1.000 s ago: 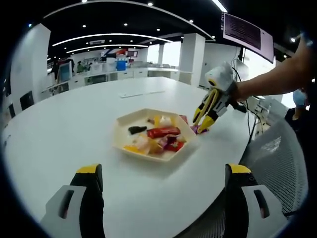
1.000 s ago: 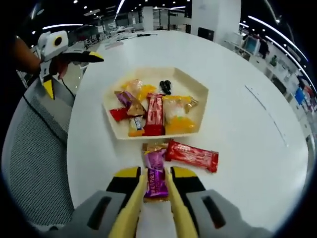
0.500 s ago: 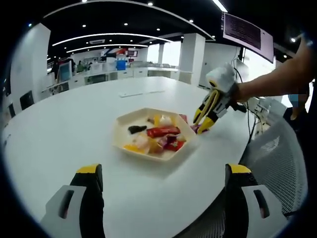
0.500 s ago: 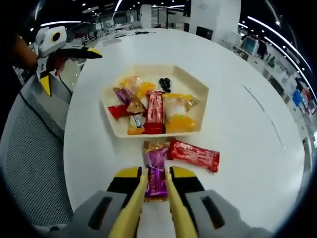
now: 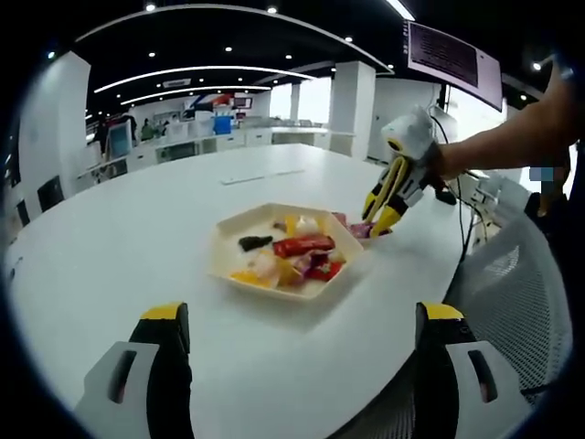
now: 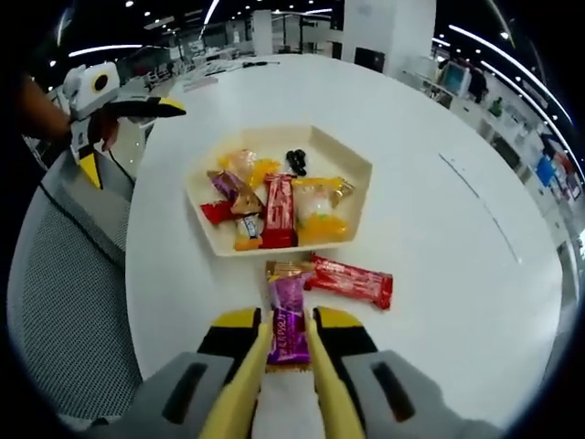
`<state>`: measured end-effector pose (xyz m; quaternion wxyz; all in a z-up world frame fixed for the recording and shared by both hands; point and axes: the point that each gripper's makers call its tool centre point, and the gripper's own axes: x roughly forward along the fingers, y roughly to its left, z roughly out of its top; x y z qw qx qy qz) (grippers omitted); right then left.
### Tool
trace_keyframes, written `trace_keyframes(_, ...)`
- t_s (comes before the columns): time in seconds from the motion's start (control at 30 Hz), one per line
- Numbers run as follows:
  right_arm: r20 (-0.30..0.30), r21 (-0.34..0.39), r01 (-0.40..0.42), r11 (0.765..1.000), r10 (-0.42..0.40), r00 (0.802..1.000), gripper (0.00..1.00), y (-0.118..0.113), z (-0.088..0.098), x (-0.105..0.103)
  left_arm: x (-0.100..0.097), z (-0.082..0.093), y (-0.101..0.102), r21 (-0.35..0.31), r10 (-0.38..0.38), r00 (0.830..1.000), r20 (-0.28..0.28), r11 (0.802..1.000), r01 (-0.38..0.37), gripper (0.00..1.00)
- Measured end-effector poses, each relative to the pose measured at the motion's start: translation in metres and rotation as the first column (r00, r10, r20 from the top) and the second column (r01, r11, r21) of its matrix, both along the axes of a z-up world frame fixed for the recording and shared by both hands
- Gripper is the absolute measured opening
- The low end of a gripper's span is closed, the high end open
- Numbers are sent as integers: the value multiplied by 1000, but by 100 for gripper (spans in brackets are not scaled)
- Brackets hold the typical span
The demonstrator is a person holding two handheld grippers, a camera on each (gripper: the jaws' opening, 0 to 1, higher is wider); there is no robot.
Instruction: Place the target food into the container with the food tongs after gripping and lifting it, then release it inside without dropping or visibly crushing the food.
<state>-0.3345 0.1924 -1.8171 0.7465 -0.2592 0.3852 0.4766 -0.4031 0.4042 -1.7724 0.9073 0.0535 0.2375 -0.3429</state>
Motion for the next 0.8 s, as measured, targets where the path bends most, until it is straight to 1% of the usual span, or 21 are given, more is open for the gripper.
trace_keyframes(0.23,12,2,17,1000,-17,1000,21,-6,16,9,0,1,0,0,1,1000,8,1000,-1,100)
trace_keyframes(0.43,31,11,29,1000,-29,999,21,-6,37,24,1,2,1,2,6,1000,13,1000,-6,100)
trace_keyframes(0.53,19,7,17,1000,-17,1000,22,-4,43,25,1,3,1,1,6,1000,16,1000,-6,100)
trace_keyframes(0.57,33,4,8,1000,-8,999,21,-3,47,27,2,3,1,1,7,1000,17,1000,-7,100)
trace_keyframes(0.6,28,1,8,1000,-8,1000,21,-3,48,27,2,3,2,2,8,1000,17,1000,-8,100)
trace_keyframes(0.67,41,-2,1,1000,-1,999,21,-2,52,28,2,3,1,1,8,1000,19,1000,-8,100)
trace_keyframes(0.8,46,0,-5,1000,5,999,21,3,57,32,1,4,1,6,6,1000,22,1000,-6,100)
